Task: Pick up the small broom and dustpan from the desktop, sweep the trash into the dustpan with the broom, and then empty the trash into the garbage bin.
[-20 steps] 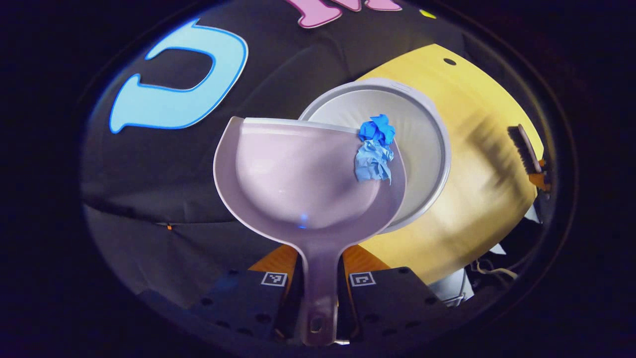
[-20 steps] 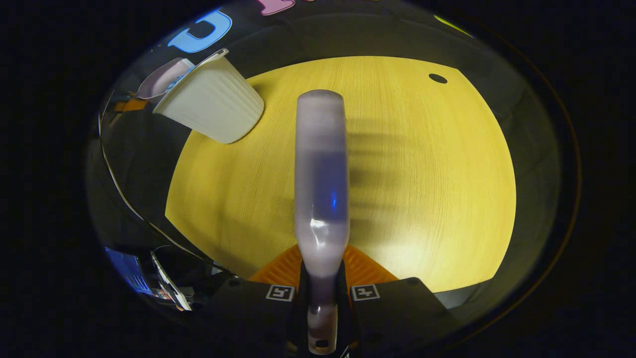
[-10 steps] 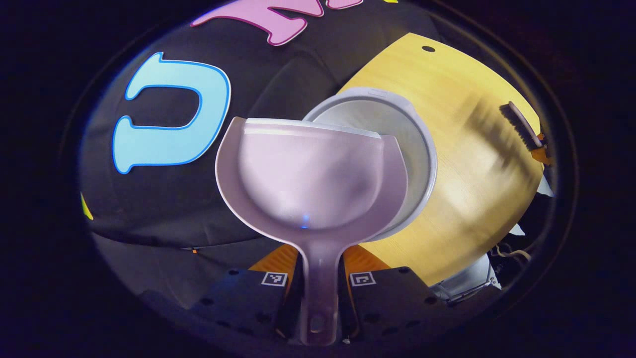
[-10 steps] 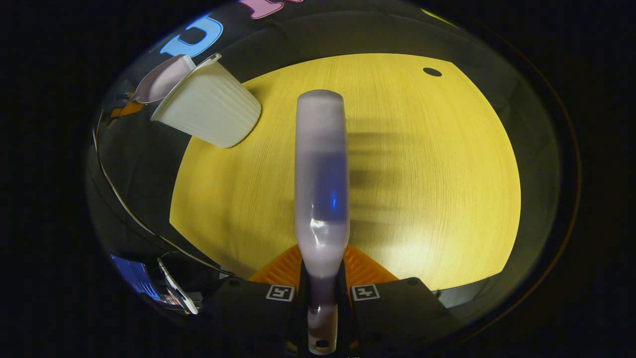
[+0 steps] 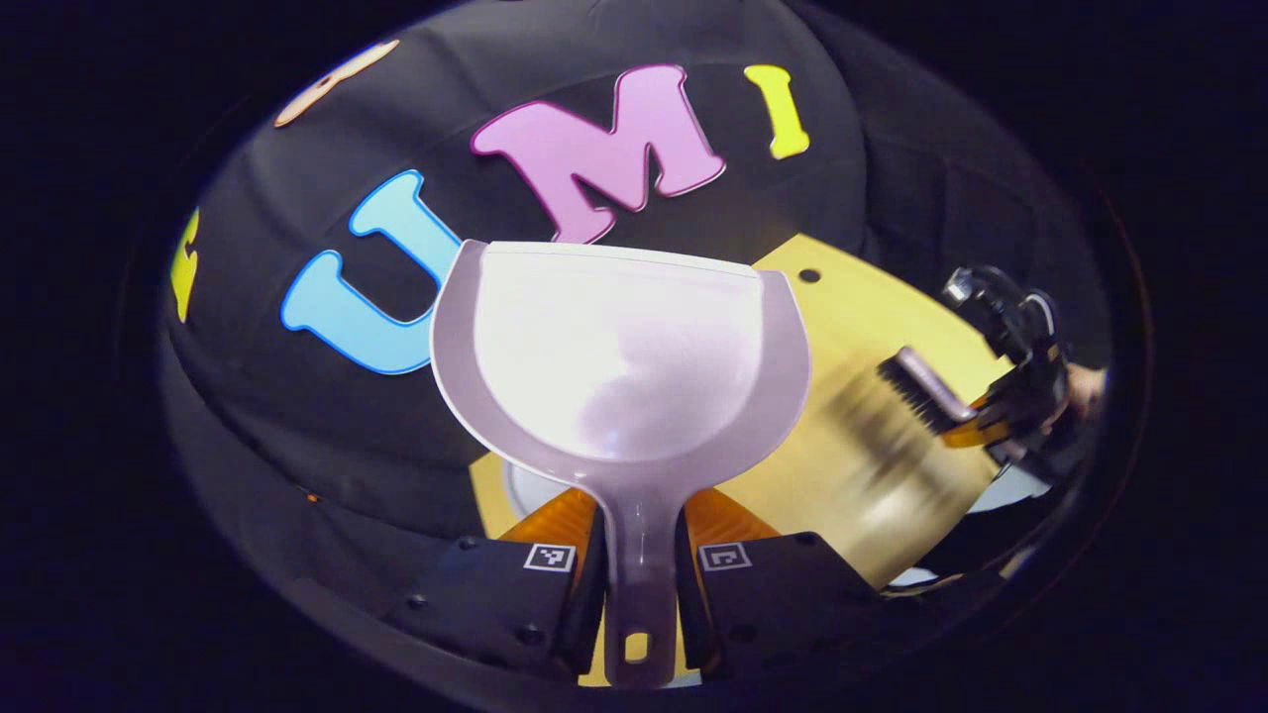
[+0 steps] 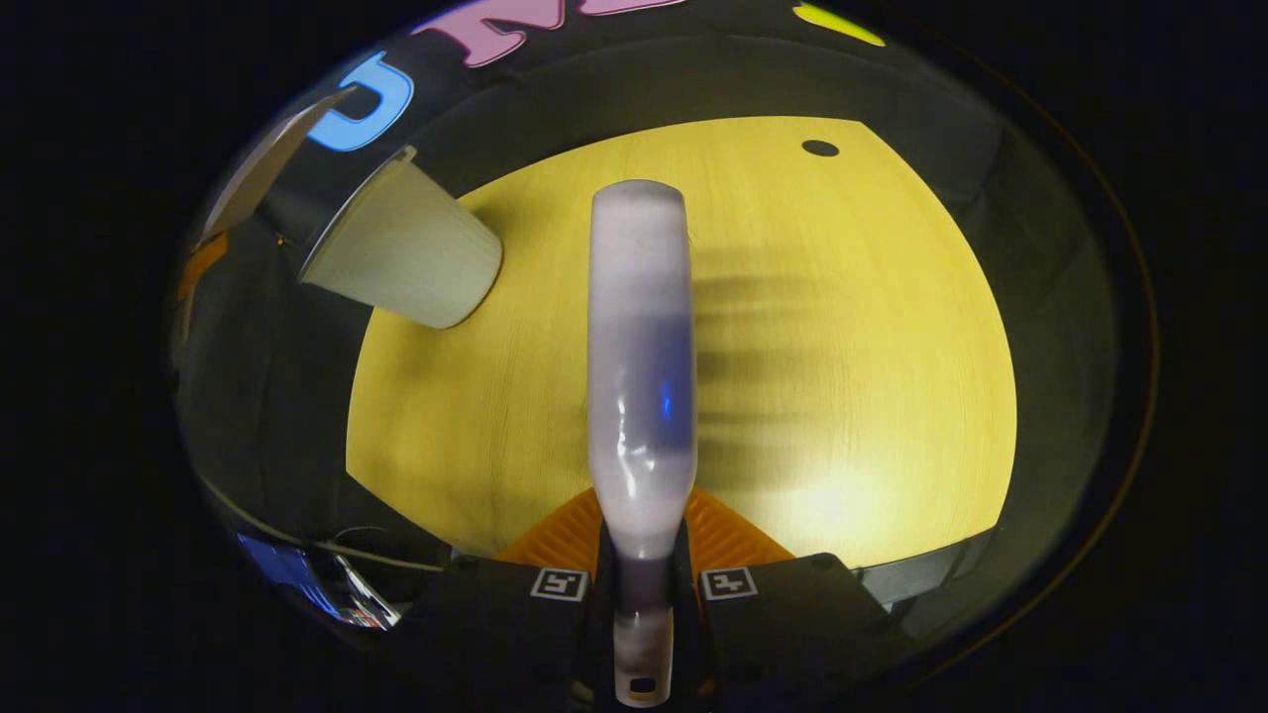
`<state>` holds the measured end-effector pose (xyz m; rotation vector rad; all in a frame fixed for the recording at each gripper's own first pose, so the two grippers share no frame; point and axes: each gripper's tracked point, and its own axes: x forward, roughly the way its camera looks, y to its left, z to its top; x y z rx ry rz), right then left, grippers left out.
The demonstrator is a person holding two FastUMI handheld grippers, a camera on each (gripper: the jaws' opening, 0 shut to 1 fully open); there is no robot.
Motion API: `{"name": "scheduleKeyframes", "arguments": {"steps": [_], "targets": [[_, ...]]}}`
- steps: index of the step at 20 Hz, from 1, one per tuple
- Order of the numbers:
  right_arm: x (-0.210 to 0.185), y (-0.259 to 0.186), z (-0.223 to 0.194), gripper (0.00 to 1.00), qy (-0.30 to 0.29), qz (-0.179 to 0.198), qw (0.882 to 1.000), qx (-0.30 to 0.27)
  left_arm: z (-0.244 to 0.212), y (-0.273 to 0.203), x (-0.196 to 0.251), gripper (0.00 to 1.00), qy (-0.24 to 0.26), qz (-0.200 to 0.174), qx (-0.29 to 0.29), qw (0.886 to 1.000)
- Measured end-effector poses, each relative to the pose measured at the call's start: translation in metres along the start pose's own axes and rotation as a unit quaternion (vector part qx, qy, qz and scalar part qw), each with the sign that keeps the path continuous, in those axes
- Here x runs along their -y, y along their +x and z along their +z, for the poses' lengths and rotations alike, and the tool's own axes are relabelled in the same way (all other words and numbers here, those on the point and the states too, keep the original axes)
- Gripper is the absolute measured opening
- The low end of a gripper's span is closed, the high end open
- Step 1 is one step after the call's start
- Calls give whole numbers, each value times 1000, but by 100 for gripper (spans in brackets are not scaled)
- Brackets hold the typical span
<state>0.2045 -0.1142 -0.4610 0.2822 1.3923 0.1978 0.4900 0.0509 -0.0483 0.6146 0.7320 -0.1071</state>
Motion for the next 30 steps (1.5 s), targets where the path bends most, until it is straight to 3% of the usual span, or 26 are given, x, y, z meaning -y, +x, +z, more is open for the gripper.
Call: {"name": "scheduleKeyframes", "arguments": {"steps": [3, 6, 9, 11, 14, 16, 20, 23, 27, 30], "targets": [[12, -1, 1, 27, 20, -19, 1000, 8, -5, 26, 76, 29, -69, -93, 24, 993], [29, -1, -7, 27, 28, -48, 998, -4, -39, 63, 137, 29, -120, -124, -10, 985], [24, 7, -17, 27, 50, -50, 997, -26, -82, 99, 169, 29, -158, -124, -73, 977], [25, 13, -25, 27, 25, -57, 997, -51, -113, 120, 181, 29, -191, -121, -110, 968], [21, 15, -25, 27, -7, -63, 994, -87, -143, 134, 195, 29, -267, -137, -169, 939], [20, 10, -13, 28, -17, -64, 992, -103, -147, 134, 195, 30, -298, -131, -182, 928], [27, 5, -2, 27, -47, -92, 988, -118, -155, 133, 202, 29, -262, -87, -199, 940], [27, 11, -6, 28, -37, -112, 986, -119, -152, 132, 197, 29, -279, -102, -199, 934], [26, 12, -4, 28, -31, -129, 984, -117, -155, 133, 199, 29, -315, -96, -214, 920], [18, 20, -4, 27, -11, -122, 984, -127, -157, 132, 197, 29, -310, -92, -217, 921]]}}
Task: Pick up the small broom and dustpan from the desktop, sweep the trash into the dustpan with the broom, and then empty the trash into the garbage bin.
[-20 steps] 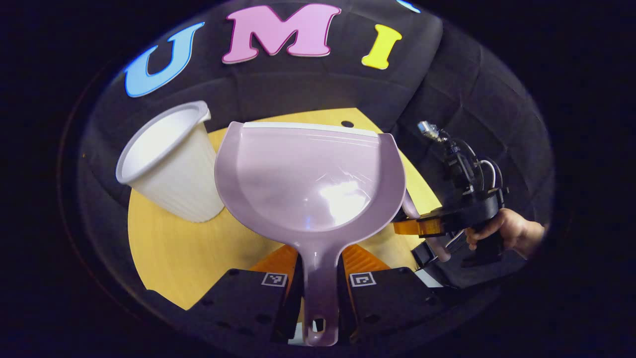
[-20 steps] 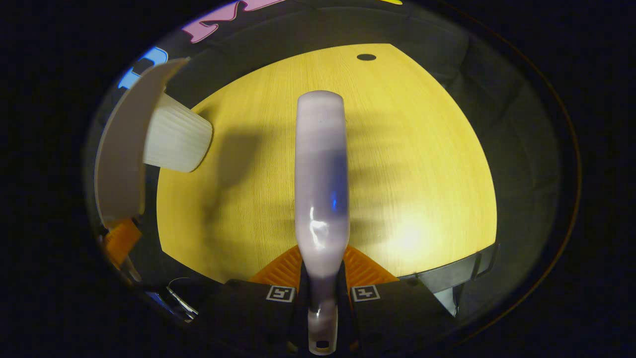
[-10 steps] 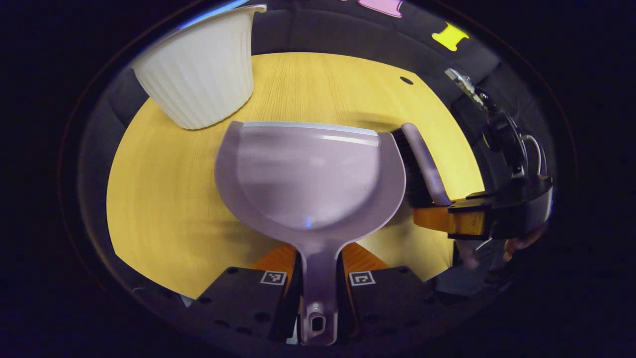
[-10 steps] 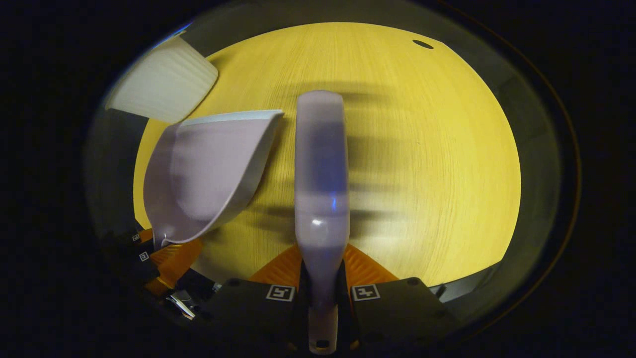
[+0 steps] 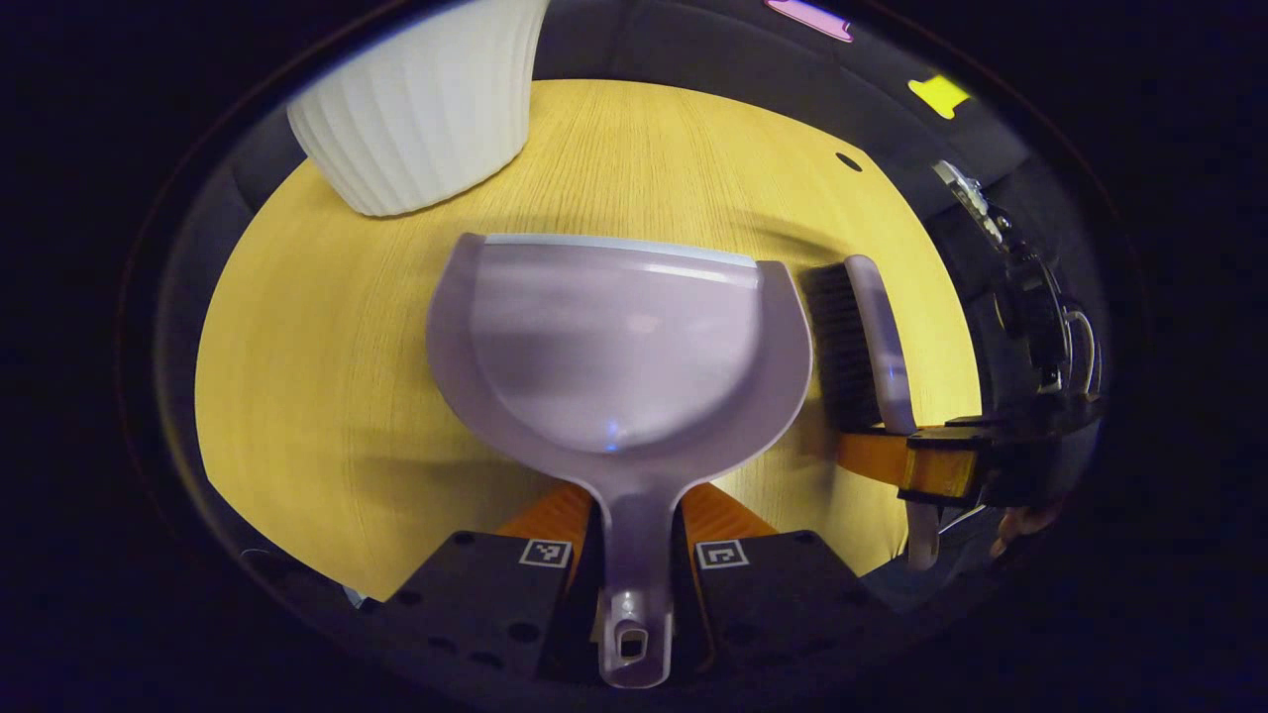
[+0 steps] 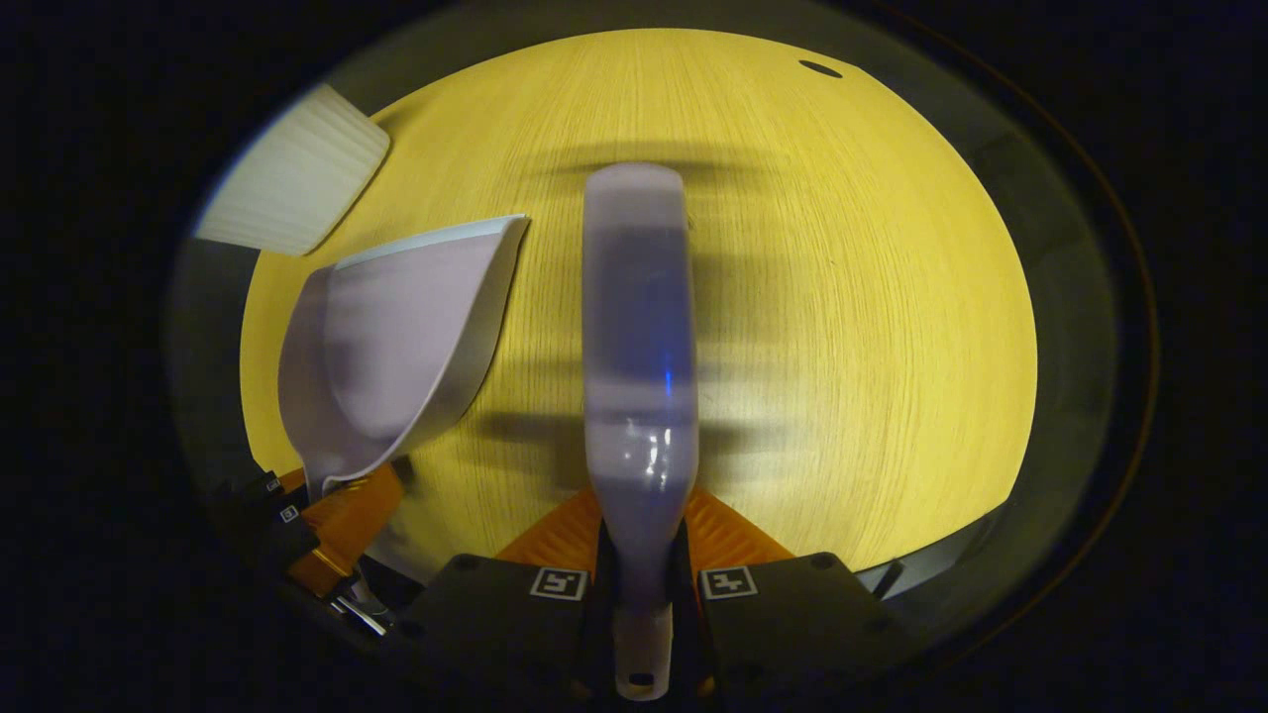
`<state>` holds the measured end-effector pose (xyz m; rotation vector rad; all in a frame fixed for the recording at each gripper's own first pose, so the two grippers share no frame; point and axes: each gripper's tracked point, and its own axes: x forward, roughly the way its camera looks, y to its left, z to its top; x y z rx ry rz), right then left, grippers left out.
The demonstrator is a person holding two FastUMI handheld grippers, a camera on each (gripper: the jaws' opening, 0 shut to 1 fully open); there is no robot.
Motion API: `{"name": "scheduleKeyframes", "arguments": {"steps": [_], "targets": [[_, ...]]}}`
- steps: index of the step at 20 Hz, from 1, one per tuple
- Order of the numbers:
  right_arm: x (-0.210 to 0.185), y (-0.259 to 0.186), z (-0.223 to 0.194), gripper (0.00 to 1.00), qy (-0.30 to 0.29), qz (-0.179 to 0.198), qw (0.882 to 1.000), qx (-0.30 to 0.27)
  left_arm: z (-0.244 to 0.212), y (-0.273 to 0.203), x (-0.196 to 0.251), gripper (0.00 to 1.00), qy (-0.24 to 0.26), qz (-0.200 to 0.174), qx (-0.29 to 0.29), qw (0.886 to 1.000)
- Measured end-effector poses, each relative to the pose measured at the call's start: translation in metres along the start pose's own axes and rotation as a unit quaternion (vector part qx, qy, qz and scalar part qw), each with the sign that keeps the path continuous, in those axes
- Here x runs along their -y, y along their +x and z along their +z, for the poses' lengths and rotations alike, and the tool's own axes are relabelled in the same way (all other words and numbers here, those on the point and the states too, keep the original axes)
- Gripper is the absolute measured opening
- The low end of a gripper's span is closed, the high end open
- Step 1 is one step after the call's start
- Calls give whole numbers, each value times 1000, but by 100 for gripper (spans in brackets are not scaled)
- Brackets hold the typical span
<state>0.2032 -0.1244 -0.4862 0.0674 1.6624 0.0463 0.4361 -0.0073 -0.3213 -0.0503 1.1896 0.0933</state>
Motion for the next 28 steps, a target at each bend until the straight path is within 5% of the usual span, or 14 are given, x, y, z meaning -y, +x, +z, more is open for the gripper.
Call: {"name": "scheduleKeyframes", "arguments": {"steps": [4, 6, 8, 11, 12, 14, 15, 18, 22, 25, 28], "targets": [[4, -1, -1, 29, -6, -2, 1000, 7, -5, 2, 10, 34, -12, -21, -14, 1000], [6, -4, -1, 30, -10, -4, 1000, 9, -6, 2, 9, 63, -23, -13, -15, 1000], [5, -10, 1, 32, -4, 1, 1000, 17, -9, -2, 5, 65, -24, 0, -16, 1000], [3, -27, 1, 93, 13, 15, 999, 40, -10, -24, 2, 65, -10, 15, -4, 1000], [3, -36, 2, 100, 20, 22, 998, 53, -9, -34, 1, 65, -4, 23, 7, 1000], [5, -61, 8, 94, 21, 29, 995, 96, -6, -58, 6, 65, -1, 23, 42, 999], [8, -79, 11, 100, 12, 28, 991, 131, -1, -76, 11, 65, -8, 12, 76, 997], [9, -149, 36, 100, -22, 32, 959, 280, 32, -142, 36, 65, -42, -63, 242, 967], [-5, -242, 67, 99, -34, 42, 887, 458, 46, -207, 18, 65, -21, 5, 406, 914], [-19, -309, 82, 98, -8, 48, 825, 564, 36, -279, 17, 65, 42, 28, 507, 861], [-34, -336, 57, 98, -27, 26, 799, 600, 26, -313, 24, 65, 82, 22, 542, 836]]}}
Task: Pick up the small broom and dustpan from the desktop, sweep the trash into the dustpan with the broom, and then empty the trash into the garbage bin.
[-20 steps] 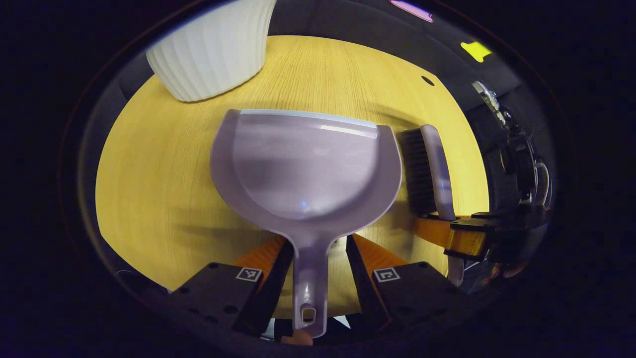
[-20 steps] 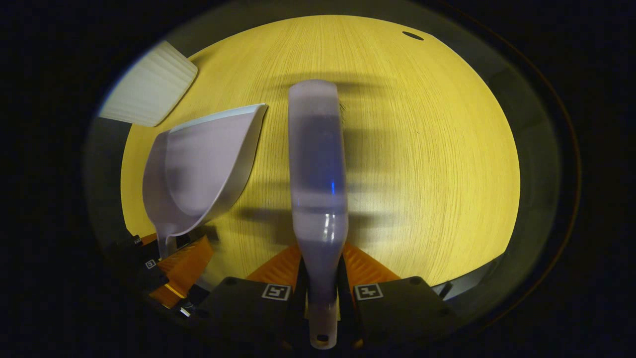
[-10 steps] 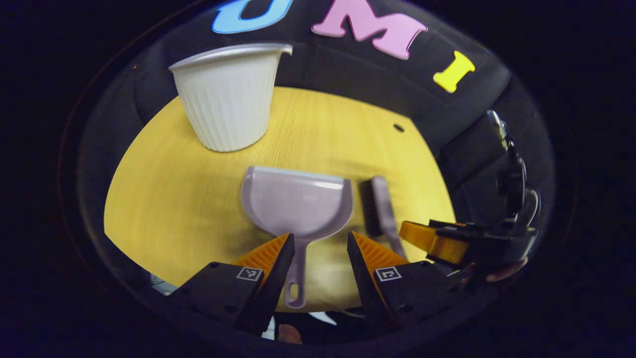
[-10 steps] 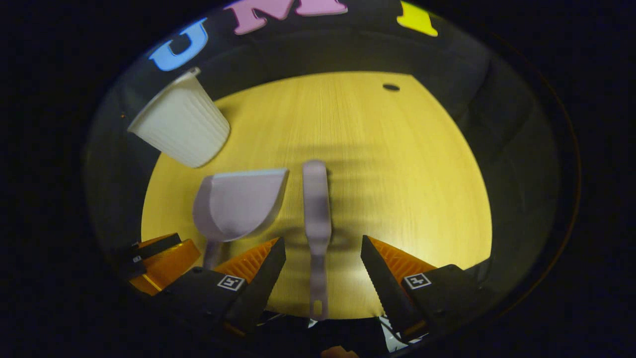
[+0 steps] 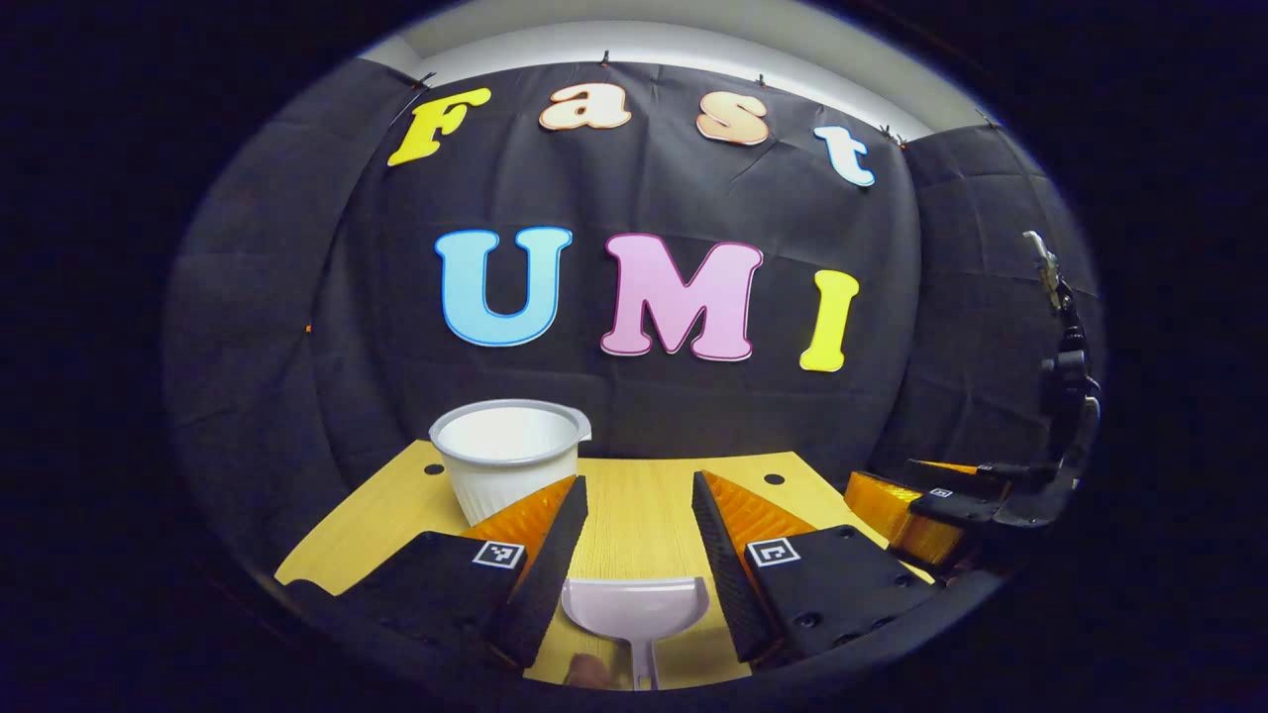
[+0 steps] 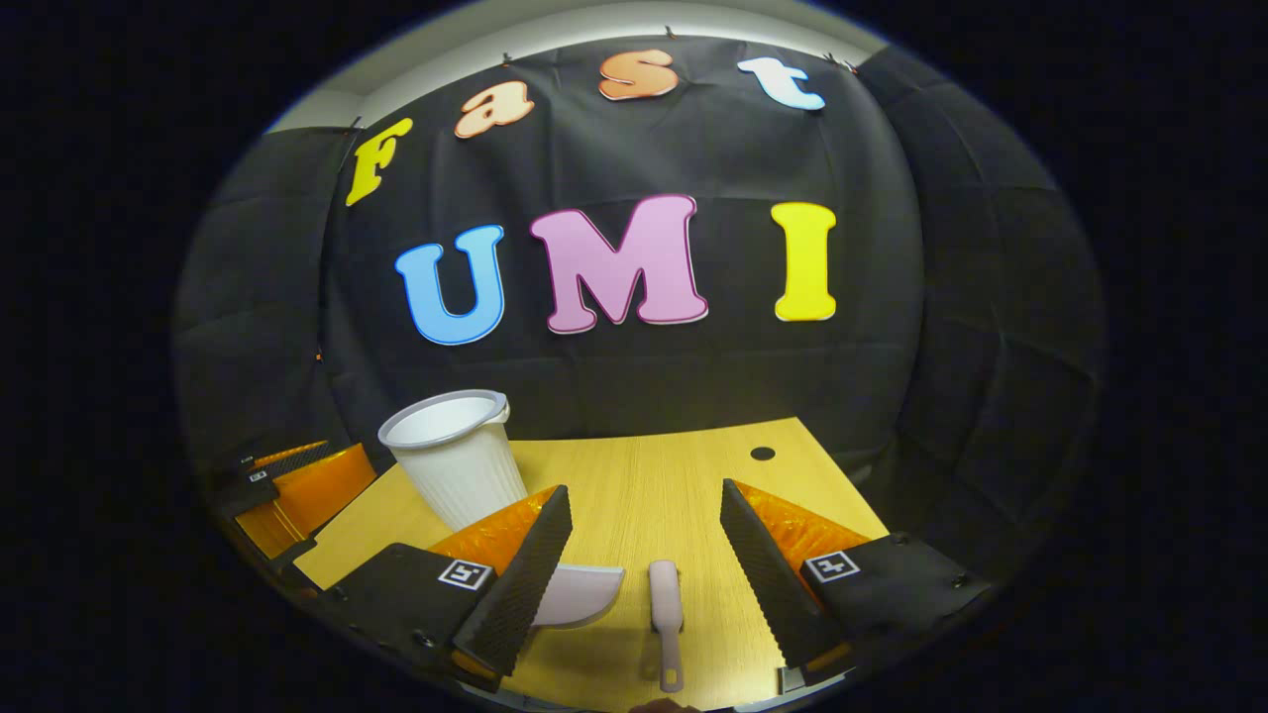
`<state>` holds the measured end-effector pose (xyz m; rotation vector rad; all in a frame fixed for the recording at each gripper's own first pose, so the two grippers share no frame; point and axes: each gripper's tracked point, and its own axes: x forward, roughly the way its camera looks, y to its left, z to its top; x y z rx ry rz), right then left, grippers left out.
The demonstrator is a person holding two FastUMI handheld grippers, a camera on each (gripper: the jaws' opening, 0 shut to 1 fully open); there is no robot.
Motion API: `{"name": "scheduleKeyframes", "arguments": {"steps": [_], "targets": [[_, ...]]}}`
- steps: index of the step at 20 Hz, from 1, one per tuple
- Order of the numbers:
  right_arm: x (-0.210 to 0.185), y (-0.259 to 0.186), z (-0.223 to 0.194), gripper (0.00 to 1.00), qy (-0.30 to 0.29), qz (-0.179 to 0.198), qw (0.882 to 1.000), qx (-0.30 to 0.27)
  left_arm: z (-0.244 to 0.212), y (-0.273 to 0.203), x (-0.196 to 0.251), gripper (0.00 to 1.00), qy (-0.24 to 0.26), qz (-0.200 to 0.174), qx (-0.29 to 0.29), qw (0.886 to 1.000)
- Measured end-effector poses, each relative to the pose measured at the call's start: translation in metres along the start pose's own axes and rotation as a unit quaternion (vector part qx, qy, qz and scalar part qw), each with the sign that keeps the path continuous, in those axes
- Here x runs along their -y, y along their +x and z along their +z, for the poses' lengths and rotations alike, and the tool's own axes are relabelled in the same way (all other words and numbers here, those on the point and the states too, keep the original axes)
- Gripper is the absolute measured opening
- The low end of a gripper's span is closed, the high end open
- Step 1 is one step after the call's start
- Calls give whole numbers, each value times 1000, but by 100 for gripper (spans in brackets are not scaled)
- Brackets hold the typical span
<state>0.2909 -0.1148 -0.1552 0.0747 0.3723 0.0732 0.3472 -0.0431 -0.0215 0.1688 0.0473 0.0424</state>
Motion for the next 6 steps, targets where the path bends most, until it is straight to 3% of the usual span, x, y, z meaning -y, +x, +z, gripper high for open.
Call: {"name": "scheduleKeyframes", "arguments": {"steps": [4, 6], "targets": [[-28, -21, 18, 98, -4, 6, 999, 47, 13, -3, -2, 63, 9, 1, 64, 998], [-33, -31, 23, 98, -8, 7, 998, 61, 13, -3, -4, 70, 14, 2, 62, 998]]}}
